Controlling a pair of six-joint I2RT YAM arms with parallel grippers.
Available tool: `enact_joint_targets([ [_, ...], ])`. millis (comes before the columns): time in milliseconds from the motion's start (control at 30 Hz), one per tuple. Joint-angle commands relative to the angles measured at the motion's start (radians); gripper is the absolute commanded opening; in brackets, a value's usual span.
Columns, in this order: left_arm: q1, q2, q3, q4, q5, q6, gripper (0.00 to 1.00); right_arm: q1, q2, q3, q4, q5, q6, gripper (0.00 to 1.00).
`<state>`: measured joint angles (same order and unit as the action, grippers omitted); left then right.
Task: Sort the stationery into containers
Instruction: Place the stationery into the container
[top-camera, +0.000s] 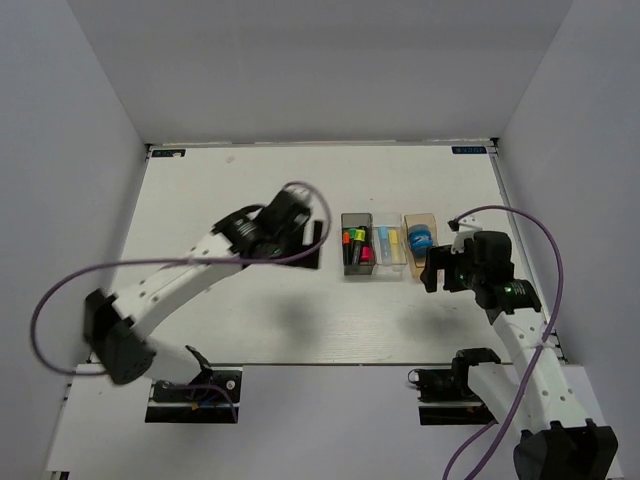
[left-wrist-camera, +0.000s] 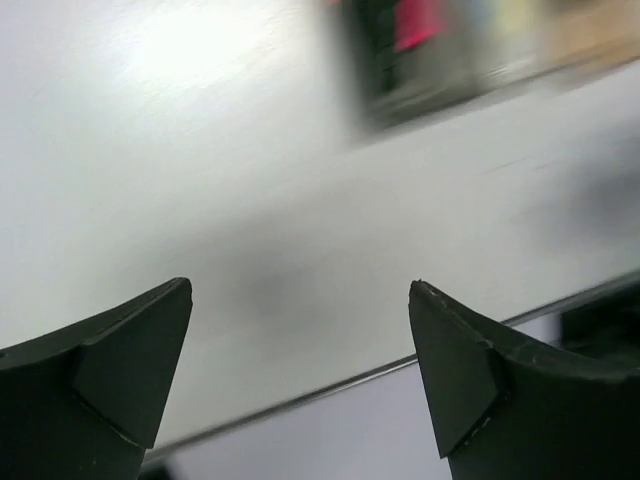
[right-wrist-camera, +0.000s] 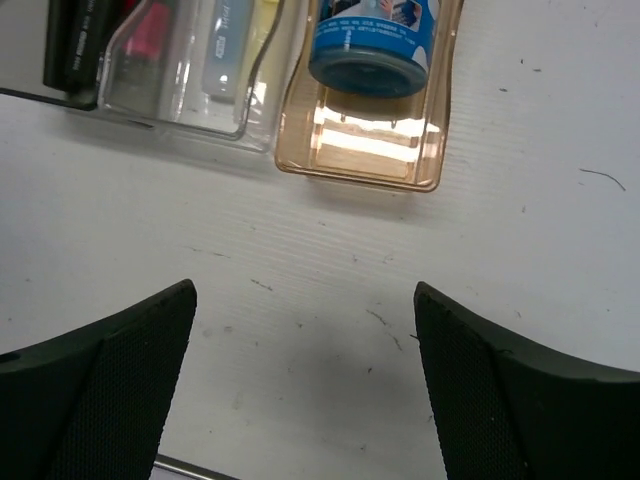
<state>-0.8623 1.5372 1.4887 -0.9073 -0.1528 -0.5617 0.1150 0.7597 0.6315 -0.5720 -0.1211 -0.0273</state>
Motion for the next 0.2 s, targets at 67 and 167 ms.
enact_joint_targets([
  [67,0.189,-0.426,-0.421,0.037,-0.012,0.079,1.0,0.0,-0.007,0.089,0.055,-0.04,0.055,0.9],
  [167,0.273,-0.549,-0.6,0.074,0.078,0.1,1.0,0.0,0.01,0.088,0.064,-0.019,0.059,0.9],
])
